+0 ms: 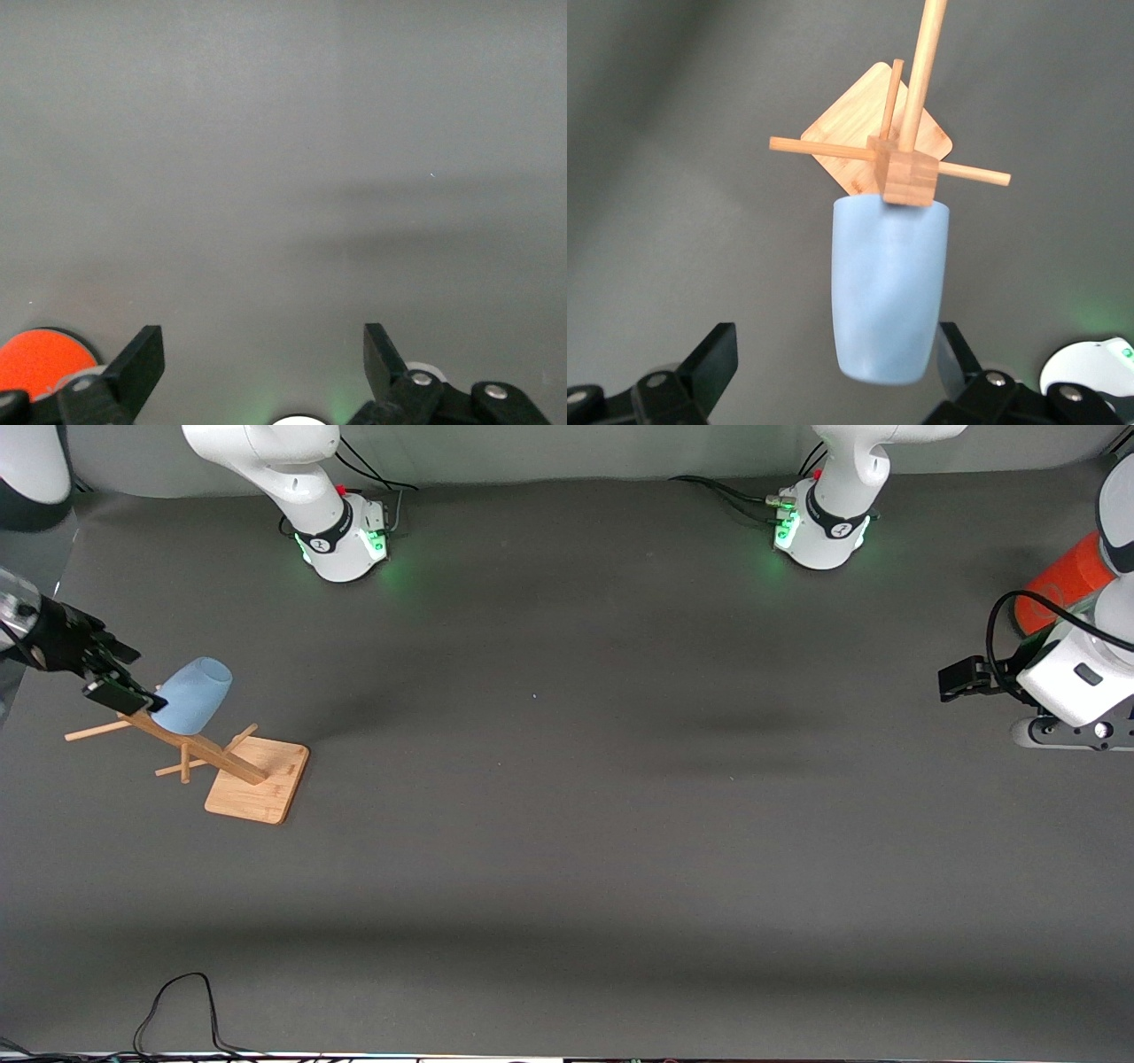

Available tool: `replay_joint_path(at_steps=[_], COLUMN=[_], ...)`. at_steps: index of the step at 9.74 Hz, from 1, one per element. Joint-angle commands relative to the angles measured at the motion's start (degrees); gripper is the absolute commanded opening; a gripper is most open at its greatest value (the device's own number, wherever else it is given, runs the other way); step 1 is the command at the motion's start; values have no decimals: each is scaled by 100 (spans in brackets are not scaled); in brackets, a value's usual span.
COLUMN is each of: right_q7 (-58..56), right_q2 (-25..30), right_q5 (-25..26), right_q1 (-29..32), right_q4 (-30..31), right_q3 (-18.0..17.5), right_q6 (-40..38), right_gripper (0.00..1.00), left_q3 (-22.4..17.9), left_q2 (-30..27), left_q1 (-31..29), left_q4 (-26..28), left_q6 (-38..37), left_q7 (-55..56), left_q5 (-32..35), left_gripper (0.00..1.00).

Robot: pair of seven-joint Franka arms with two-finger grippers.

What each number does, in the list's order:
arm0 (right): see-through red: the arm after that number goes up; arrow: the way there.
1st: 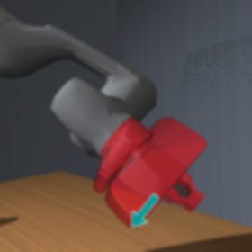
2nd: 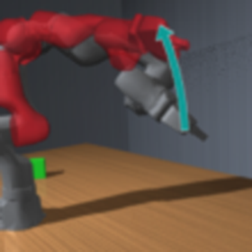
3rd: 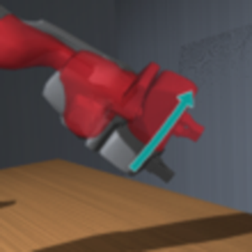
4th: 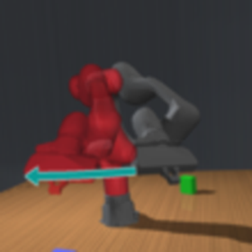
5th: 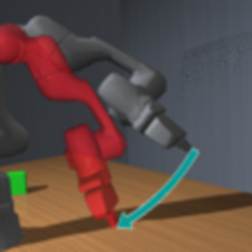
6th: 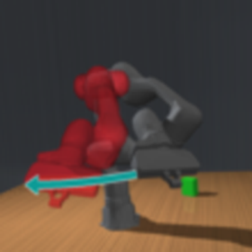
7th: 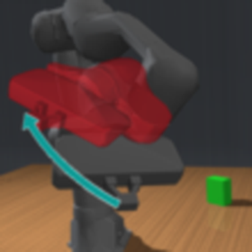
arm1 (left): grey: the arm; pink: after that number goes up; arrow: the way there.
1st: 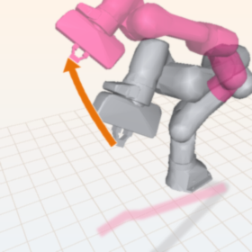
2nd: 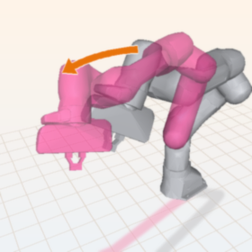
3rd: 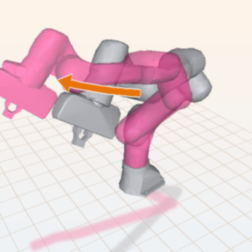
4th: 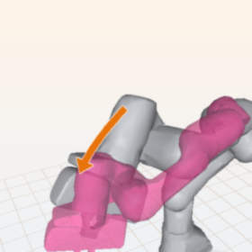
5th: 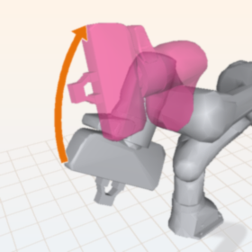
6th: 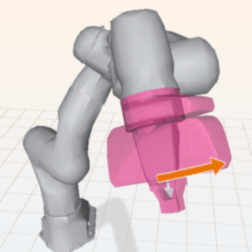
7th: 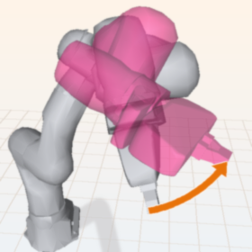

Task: Rotate and upright cup with both arms
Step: 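Close the right gripper on the blue cup's base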

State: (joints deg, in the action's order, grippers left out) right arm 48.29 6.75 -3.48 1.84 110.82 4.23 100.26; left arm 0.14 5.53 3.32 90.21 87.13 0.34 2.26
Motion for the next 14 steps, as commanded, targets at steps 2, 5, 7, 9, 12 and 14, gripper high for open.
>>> replay_joint_path(at_steps=[2, 5, 7, 9, 12, 14], right_q7=[128, 101, 93, 66, -47, -101], right_q2=[125, 55, -24, -24, -7, 107], right_q5=[-100, -109, -170, -179, -179, -179], right_q1=[0, -17, -17, -17, -17, -26], right_q4=[746, 1125, 1179, 1170, 1170, 1118], right_q3=[165, 210, 210, 210, 210, 201], right_q6=[677, 1169, 1294, 1285, 1233, 1006], right_gripper=[100, 100, 100, 94, 71, 71], left_q3=[-22, -22, -22, -22, -22, -22], left_q2=[27, 27, 27, 27, 27, 27], left_q1=[-16, -16, -16, -16, -16, -16], left_q4=[-92, -92, -92, -92, -92, -92], left_q6=[-126, -126, -126, -126, -126, -126], left_q7=[-113, -113, -113, -122, -122, -122], left_q5=[-33, -33, -33, -33, -33, -33], left_gripper=[100, 100, 100, 100, 100, 100])
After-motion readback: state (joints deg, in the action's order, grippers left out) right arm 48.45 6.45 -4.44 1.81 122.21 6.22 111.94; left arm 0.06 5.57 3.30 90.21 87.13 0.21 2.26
